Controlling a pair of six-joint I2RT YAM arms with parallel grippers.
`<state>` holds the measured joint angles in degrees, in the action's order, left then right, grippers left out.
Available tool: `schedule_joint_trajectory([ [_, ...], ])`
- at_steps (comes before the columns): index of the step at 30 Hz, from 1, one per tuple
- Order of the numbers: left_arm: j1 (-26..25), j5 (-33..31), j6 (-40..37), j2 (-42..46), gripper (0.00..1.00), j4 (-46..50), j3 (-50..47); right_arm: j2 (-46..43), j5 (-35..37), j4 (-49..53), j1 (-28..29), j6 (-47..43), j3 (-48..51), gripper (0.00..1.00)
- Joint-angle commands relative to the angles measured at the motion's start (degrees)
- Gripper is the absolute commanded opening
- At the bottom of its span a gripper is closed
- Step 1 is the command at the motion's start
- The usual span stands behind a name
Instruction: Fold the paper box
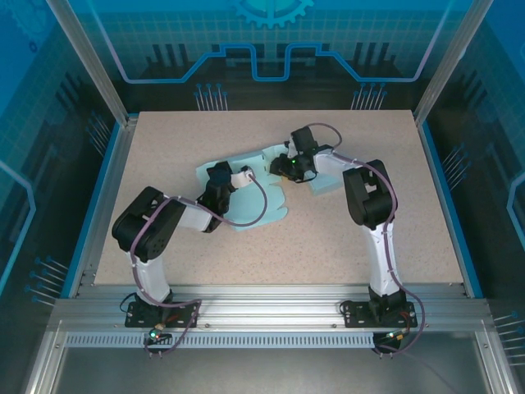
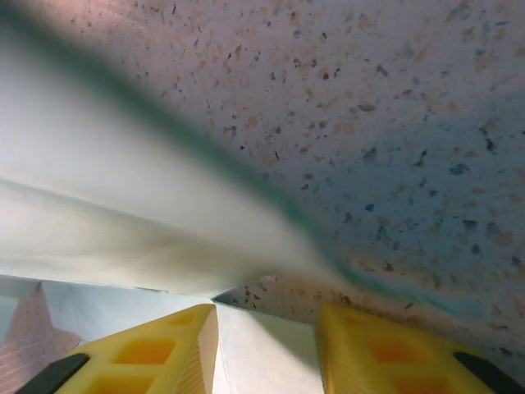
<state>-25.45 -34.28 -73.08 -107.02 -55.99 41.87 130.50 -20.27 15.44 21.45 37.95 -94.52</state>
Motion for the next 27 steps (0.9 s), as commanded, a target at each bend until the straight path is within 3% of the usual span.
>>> schedule_joint_trajectory([
  [1, -0.58, -1.48, -1.76, -2.01, 0.0, -4.99, 1.28, -2.21, -4.58, -1.06, 0.26, 2.36, 1.28, 0.37],
  [9, -0.83, -1.61, -2.77, -2.68, 0.0, -5.98, 1.49, -5.16, -1.22, 0.55, 0.87, 0.98, 1.65, 0.35],
  [27, -2.47, -1.72, -2.31, -3.13, 0.0, -7.63, 1.63, -4.13, -1.21, -3.31, 5.36, 3.27, 3.14, 0.27],
])
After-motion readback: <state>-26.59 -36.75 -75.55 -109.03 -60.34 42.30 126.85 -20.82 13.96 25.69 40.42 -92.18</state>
